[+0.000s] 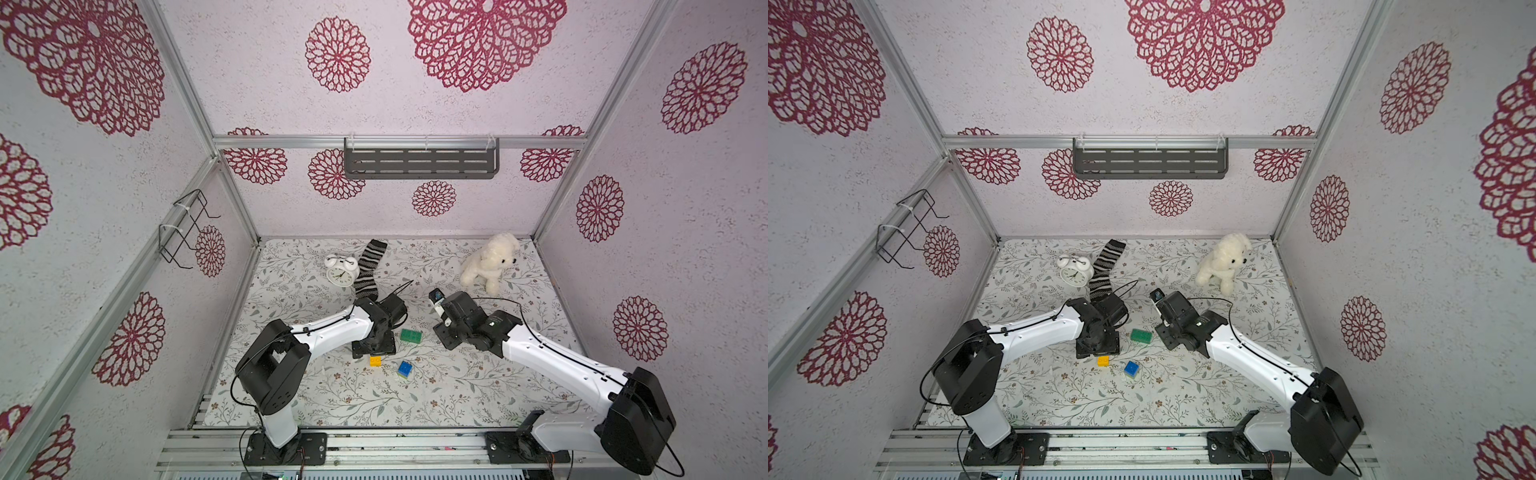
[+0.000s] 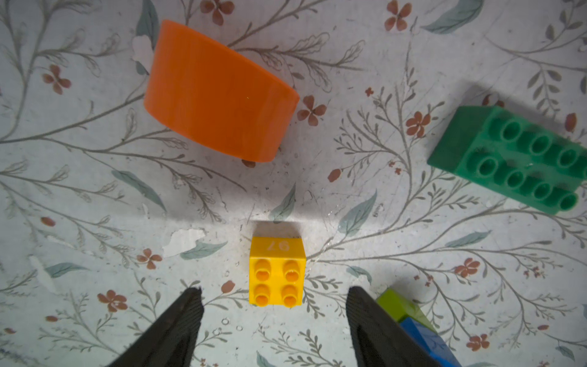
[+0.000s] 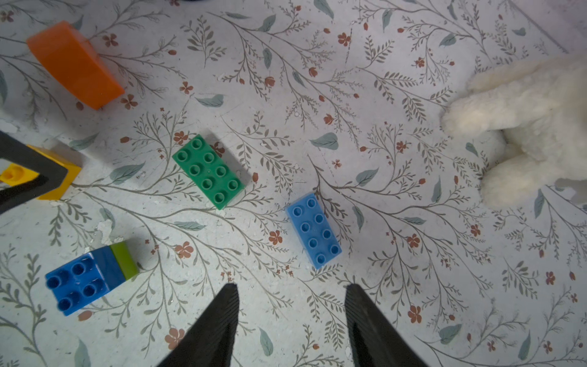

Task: Assemble an ice cream with lego
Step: Pick up the lego brick from the center of the board.

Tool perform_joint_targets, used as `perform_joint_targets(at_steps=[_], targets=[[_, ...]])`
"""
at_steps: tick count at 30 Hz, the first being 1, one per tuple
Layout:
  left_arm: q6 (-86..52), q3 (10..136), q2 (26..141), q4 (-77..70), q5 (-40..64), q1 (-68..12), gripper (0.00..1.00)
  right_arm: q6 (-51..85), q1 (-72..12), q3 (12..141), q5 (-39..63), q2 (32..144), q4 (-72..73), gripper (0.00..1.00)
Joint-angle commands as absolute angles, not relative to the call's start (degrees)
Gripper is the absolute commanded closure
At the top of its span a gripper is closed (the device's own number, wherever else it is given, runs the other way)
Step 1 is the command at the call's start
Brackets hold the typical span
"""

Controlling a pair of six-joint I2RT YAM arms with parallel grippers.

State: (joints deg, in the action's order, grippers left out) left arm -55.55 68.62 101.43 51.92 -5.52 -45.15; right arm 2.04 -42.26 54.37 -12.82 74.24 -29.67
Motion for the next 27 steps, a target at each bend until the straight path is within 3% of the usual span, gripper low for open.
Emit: perform_joint_targets(at_steps=[1,9,27], targets=[[-57.10,68.37,102.89,49.37,-4.95,-46.14,0.27,2.11,-41.51,54.06,-11.98,72.34,-28.39,0.43],[-56.57,65.58,103.21,46.06,-4.33,-46.23,0.39,2.19,-41.05,53.11,-11.39,71.96,-28.56,0.44],[-54.76,64.07,102.48,45.36,-4.45,-46.23,0.55,2.88,-40.91,53.17,-11.10,72.17,-29.17,0.45]])
